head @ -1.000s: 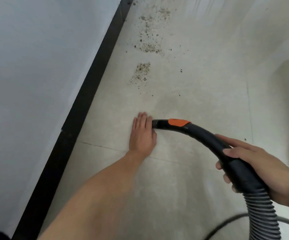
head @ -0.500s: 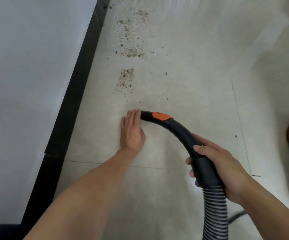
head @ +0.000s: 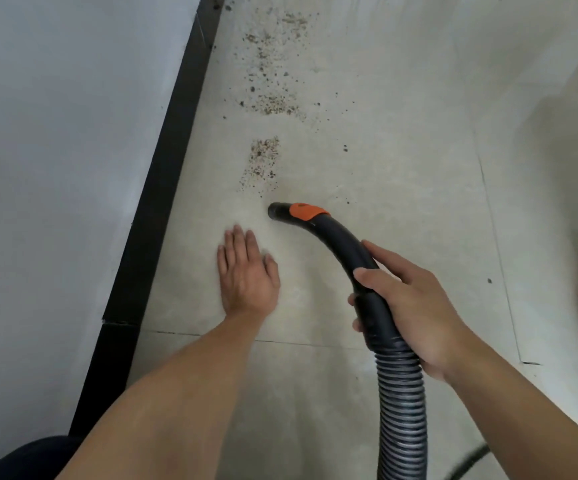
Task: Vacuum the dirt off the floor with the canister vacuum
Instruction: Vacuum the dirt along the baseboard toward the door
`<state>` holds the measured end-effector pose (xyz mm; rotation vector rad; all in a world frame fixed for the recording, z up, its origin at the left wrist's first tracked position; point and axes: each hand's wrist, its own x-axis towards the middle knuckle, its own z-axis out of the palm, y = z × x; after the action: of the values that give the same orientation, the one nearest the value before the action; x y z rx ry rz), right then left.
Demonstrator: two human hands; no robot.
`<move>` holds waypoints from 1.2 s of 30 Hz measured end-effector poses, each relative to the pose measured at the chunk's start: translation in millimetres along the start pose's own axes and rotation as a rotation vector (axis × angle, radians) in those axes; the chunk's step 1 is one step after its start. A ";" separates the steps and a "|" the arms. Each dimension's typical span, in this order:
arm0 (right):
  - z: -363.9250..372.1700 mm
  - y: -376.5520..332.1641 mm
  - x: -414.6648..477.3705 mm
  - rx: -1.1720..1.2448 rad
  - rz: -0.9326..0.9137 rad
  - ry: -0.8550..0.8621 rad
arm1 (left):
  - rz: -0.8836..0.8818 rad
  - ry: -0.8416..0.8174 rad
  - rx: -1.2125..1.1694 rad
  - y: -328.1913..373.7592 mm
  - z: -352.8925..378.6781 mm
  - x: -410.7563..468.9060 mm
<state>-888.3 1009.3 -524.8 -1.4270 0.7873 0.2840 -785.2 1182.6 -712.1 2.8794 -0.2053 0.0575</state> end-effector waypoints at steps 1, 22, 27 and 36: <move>-0.5 -1.5 0.6 -0.016 -0.015 0.029 | 0.000 -0.005 0.006 0.0 0.0 0.1; -87.8 68.8 -130.4 -0.024 0.094 0.448 | 0.089 -0.098 -0.040 61.7 14.5 -35.4; -127.9 78.6 -139.1 0.048 0.083 0.656 | 0.079 -0.073 -0.046 73.7 20.8 -37.9; -133.2 73.0 -128.5 0.083 0.084 0.536 | 0.138 -0.057 -0.045 64.4 22.9 -37.8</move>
<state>-1067.9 930.0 -492.6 -1.4079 1.2806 -0.0767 -831.4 1120.2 -720.4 2.8204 -0.4108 -0.0044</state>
